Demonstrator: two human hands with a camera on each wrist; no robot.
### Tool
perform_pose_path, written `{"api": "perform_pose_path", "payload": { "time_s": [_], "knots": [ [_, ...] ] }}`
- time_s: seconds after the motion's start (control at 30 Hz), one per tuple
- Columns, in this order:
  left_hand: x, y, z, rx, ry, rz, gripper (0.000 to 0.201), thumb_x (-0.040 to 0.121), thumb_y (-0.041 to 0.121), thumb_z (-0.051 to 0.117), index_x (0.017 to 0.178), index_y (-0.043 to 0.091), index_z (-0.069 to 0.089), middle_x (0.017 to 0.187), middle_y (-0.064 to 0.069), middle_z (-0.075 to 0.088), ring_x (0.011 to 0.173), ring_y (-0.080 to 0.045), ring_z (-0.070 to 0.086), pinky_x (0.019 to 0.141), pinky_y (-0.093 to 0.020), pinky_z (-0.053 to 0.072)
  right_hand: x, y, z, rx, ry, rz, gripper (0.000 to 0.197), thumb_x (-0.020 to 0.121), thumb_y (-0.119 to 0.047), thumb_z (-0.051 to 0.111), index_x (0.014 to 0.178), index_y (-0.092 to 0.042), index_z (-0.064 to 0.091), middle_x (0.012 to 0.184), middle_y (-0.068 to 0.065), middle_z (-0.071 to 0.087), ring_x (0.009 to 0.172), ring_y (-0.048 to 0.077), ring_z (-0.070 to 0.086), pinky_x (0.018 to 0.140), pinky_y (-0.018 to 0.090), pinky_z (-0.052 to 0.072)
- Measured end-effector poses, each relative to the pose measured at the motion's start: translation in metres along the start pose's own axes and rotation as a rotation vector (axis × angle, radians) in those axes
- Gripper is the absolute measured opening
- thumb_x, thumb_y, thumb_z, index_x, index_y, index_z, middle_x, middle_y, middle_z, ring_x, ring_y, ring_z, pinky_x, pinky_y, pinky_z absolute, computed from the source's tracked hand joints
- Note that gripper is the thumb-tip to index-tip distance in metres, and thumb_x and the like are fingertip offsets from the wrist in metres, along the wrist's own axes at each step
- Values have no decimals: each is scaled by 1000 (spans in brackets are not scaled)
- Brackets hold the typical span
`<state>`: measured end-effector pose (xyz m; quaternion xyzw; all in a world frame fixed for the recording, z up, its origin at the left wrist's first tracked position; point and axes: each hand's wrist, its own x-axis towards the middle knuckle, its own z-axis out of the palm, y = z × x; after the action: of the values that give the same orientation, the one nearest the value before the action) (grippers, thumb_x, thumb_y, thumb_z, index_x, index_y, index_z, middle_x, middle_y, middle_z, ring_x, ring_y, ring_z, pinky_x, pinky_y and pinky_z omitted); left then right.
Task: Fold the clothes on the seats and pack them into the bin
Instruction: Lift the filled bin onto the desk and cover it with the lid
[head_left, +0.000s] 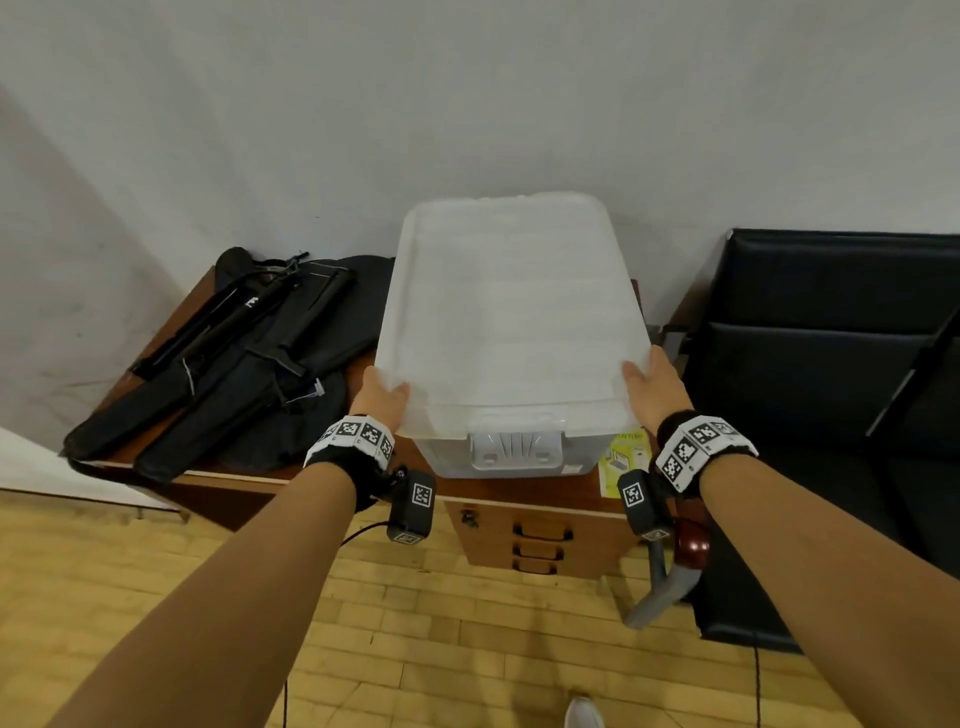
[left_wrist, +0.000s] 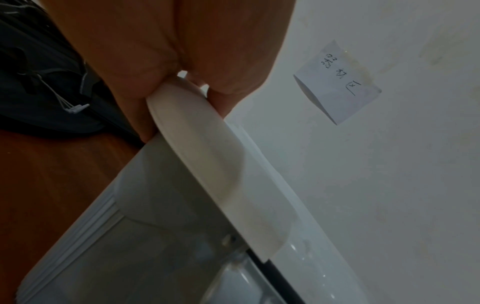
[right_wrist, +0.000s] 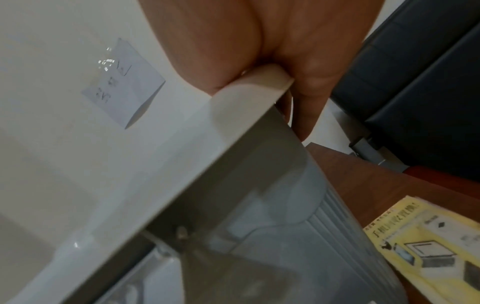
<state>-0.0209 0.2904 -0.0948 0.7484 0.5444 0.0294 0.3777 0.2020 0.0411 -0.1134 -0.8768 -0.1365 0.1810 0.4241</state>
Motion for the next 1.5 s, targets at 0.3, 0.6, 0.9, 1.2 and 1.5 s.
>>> {"api": "perform_pose_path", "payload": {
  "time_s": [0.3,0.6,0.9,1.2,1.5],
  "knots": [
    [-2,8,3,66,62,-1,54,99,29,45,145,10,23,142,-23,36,122,-43,45,95,-44,40,-10,2,4,-282,14,-65,58,101,-38,40,146,-6,25,146,22,32,132,38,39,109,50,37],
    [-22,24,33,502,8,401,64,99,42,38,152,15,15,161,-7,0,149,-22,-5,119,-40,-3,-77,-6,36,-854,-90,-608,99,80,-84,14,152,-17,27,163,11,11,151,27,-3,119,55,-9],
    [-25,17,41,523,52,483,57,98,47,35,148,22,24,161,-4,4,149,-20,2,118,-40,7,-78,11,58,-957,-15,-661,113,60,-68,75,146,-9,33,154,21,30,144,36,27,115,60,11],
    [-26,16,40,516,44,479,59,98,48,34,150,22,22,162,-1,3,149,-16,2,118,-39,6,-78,13,53,-847,33,-732,85,82,-65,53,147,-14,37,157,16,28,146,31,26,116,52,5],
    [-28,17,37,485,12,497,50,99,33,33,147,22,25,161,-1,4,149,-16,3,117,-38,10,-78,3,55,-592,67,-634,63,92,-62,28,135,-23,55,153,4,39,143,22,31,119,46,12]
  ]
}}
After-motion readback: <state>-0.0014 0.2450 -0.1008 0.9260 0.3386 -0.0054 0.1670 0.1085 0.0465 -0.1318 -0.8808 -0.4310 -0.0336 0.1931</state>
